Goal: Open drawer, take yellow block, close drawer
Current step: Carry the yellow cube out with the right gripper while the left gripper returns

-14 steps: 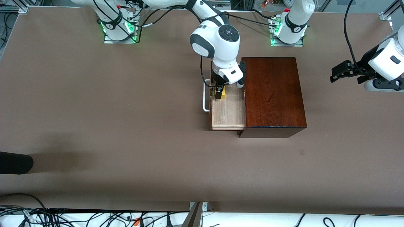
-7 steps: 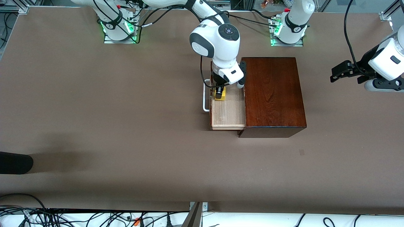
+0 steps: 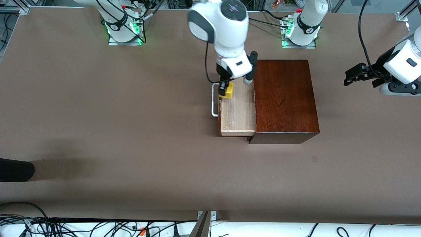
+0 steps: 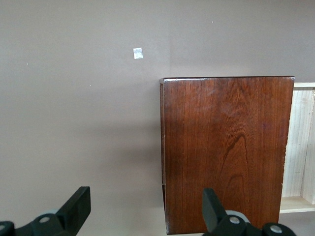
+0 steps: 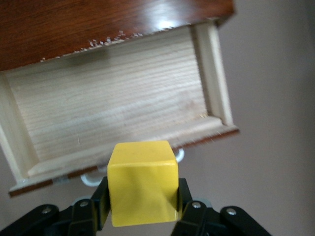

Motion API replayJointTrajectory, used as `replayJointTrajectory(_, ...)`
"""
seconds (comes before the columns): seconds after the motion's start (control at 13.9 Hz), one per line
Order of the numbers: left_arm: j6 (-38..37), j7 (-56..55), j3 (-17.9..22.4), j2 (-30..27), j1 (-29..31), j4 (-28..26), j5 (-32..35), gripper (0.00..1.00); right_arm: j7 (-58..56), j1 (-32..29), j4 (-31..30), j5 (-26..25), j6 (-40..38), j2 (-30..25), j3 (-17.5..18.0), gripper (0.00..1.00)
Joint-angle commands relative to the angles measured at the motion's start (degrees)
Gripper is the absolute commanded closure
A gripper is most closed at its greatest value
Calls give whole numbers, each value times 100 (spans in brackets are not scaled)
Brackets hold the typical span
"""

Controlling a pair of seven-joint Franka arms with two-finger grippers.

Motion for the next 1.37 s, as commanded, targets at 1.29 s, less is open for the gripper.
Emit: replayJointTrajectory(1.29, 859, 677, -2439, 934, -902, 627, 16, 0, 142, -3214, -2797, 950, 197, -928, -1182, 92)
